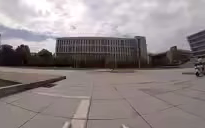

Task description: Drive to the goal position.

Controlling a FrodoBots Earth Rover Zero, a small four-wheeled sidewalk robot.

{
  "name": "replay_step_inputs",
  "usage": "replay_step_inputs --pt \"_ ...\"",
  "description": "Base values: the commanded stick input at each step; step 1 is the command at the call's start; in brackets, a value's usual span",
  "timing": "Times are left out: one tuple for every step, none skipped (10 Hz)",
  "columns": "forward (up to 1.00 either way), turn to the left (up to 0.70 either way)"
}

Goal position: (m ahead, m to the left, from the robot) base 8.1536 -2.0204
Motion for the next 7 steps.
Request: replay_step_inputs --pt "0.70 0.00" --pt "0.70 0.00" --pt "0.70 0.00" --pt "0.70 0.00" --pt "0.70 0.00" --pt "0.70 0.00" --pt "0.70 0.00"
